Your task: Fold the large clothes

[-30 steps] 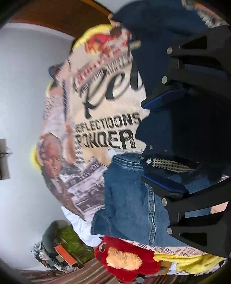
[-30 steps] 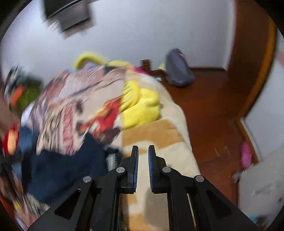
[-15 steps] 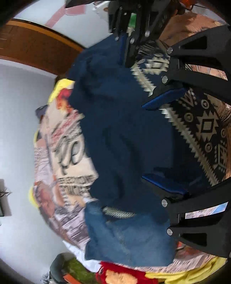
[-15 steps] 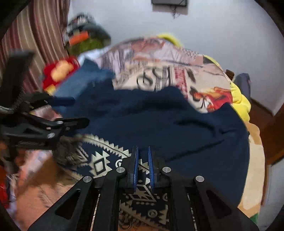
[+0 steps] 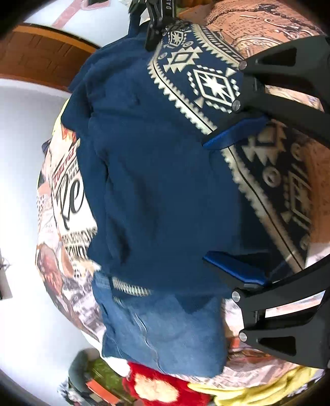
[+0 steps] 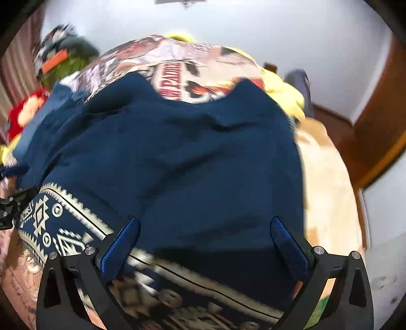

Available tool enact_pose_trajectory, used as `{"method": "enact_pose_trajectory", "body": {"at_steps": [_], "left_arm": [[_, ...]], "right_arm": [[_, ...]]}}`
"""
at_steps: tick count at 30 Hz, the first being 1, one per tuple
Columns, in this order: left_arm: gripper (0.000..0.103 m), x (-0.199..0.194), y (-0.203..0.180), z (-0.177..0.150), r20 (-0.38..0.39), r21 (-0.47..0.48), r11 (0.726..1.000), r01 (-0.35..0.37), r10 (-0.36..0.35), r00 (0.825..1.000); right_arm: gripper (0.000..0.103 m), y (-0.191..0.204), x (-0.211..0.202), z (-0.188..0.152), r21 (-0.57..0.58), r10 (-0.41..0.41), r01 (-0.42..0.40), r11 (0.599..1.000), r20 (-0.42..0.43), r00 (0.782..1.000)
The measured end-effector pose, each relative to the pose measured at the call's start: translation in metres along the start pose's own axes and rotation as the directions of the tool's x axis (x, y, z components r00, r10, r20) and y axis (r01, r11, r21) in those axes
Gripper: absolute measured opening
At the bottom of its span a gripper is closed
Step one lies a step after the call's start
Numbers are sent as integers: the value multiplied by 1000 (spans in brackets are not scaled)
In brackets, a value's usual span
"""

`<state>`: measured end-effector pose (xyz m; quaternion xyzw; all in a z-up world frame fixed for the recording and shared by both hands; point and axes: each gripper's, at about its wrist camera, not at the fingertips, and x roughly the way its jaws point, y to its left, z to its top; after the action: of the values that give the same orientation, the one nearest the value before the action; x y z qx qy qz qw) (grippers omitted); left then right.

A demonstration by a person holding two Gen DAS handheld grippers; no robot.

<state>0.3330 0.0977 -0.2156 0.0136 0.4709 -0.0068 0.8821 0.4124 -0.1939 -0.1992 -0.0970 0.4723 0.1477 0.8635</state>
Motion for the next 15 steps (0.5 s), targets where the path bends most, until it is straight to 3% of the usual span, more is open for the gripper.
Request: {"method": "enact_pose_trajectory", "body": {"at_steps": [4,10,13,15], "left_arm": [[84,-9,26,-16,-7,-30,991,-129,129,992],[84,-22,83,-42,-57,-191,961,-198,190,980],[84,-41,95,-49,-33,-258,946,-193,191,981],[84,-53,92,-50,-10,-296,945,-143,146,989]], "right_arm": [[103,-18,-13,-11,-2,-65,65,998,11,998],[103,-40,-34,-27,61,-62,61,996,8,998],[103,-41,-50,-28,83,-46,43,996,36,998],[103,-35,-64,-25,88,-25,19,996,64,998]]}}
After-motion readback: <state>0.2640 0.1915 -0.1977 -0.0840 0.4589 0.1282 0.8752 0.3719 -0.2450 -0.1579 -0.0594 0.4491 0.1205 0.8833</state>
